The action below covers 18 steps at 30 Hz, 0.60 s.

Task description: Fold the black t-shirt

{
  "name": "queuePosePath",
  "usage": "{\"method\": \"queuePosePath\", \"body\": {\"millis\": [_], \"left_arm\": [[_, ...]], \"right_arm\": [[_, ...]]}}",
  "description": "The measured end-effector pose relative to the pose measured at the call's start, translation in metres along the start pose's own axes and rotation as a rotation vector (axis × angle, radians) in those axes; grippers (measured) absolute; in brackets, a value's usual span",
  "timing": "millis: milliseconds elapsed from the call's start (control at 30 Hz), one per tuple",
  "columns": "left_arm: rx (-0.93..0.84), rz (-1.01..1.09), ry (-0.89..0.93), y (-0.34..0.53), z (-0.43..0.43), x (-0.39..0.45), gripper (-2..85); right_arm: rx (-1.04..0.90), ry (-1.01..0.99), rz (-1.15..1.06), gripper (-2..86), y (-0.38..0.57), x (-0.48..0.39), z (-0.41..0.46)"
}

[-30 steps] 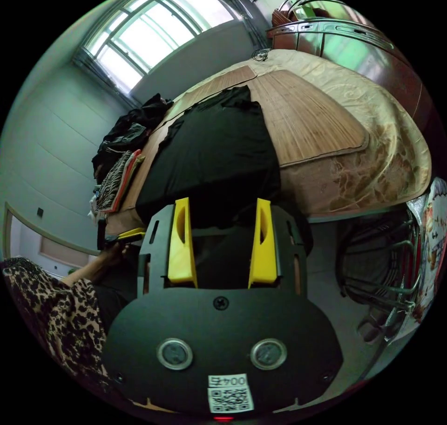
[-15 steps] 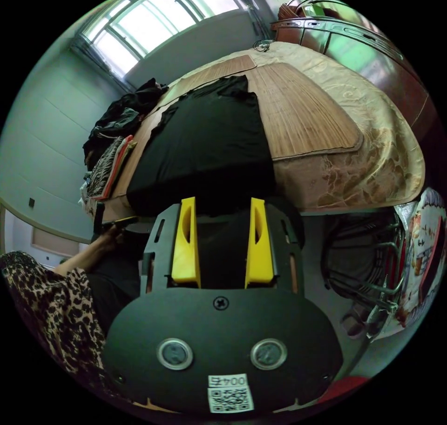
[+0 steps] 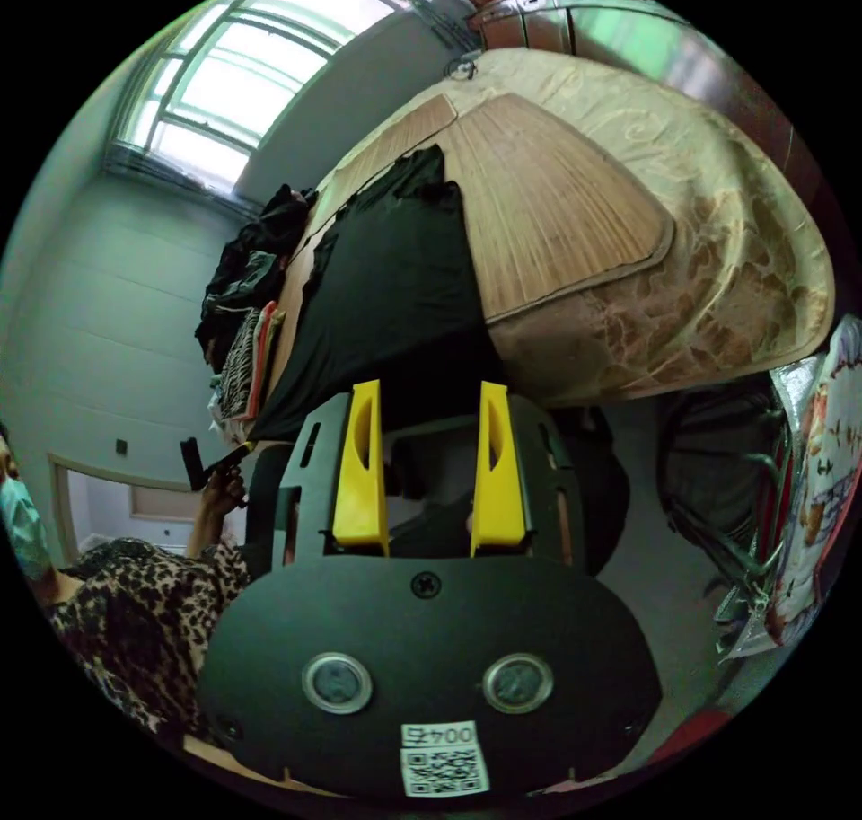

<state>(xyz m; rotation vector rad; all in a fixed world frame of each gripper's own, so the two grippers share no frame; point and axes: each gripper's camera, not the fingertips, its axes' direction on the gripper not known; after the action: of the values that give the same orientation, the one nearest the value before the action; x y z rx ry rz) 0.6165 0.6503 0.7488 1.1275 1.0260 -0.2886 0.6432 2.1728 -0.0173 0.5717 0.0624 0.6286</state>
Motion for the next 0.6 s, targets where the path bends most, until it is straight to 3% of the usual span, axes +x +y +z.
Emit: {"method": "queuePosePath", "body": {"millis": [267,600], "left_arm": [[-0.014,0.086,-0.02,-0.009,-0.023,0.032,1.6],[-0.014,0.035,-0.049,-0.014,-0.04,0.04,1.6]], "right_arm": [[-0.382,0.112,-0.082,15.8,-0.04,0.03,0.073],[-0.536,0.209,-0.144,13.8,-0.095,0.054,0.149]]}}
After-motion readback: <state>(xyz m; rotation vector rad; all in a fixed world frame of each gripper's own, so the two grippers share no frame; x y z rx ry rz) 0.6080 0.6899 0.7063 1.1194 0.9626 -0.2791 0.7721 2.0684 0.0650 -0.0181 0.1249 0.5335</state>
